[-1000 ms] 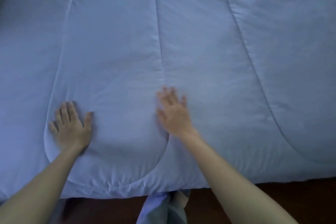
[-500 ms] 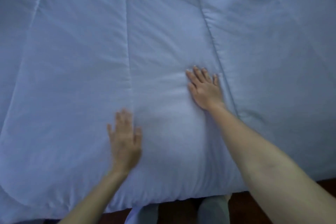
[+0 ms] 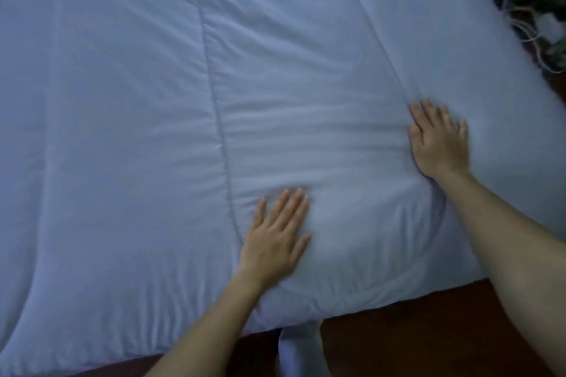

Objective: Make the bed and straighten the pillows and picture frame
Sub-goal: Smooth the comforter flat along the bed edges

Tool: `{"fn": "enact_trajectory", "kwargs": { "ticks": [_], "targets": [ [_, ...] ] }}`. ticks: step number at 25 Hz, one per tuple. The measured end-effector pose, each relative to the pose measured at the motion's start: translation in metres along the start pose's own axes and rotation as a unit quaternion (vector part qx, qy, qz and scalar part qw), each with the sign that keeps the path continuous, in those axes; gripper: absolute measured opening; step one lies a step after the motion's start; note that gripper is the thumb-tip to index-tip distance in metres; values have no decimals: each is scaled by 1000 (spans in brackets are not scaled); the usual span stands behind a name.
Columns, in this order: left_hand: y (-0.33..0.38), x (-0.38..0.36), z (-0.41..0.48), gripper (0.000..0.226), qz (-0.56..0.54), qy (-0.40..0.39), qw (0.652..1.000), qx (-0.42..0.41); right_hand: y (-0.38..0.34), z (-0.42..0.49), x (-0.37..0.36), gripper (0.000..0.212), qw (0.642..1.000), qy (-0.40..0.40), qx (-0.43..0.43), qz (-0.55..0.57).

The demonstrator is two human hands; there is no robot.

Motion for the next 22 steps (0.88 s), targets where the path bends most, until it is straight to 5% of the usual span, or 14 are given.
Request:
{"fn": "enact_trajectory", "kwargs": {
  "ticks": [3, 6, 7, 9, 11, 13, 17, 20, 21, 22],
  "targets": [
    [-35, 4, 7, 61, 10, 30, 996, 83, 53, -5, 0, 53, 990, -13, -134, 39],
    [-77, 18, -3, 65, -1, 45, 980, 195, 17, -40, 14, 65, 943, 22, -301, 143],
    [-89, 22, -5, 66, -3, 45, 972, 230, -20, -64, 17, 64, 950, 50, -259, 167],
    [-110, 29, -3, 66, -2, 45, 956, 289, -110, -137, 12, 59, 981, 99, 6, 165],
    [-125, 38, -2, 68, -14, 48, 935, 351, -179, -222, 3, 51, 942, 118, 306, 71],
    [-126, 46, -15, 71, -32, 59, 914, 400, -175, -246, -9, 47, 902, 111, 417, 17],
    [-61, 25, -52, 72, -51, 75, 950, 297, -50, -221, -28, 52, 959, 93, 260, -59],
    [24, -14, -68, 71, -73, 17, 980, 182, 5, -216, -18, 57, 996, -14, -83, 35],
    [47, -25, -69, 71, -67, 14, 984, 167, -11, -219, -11, 58, 991, -20, -125, 51],
    [63, -33, -68, 71, -65, 18, 983, 173, -36, -225, -8, 58, 997, -5, -64, 50]
  ]
}}
Point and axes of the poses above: each hand's wrist, its own z-axis towards the middle knuckle, its own x-axis out of the back of the hand, y = z × x, the point moved 2 cm from there along z, towards the middle knuckle, and after that the axes turned 10 degrees about -z, right-handed, at the moved point
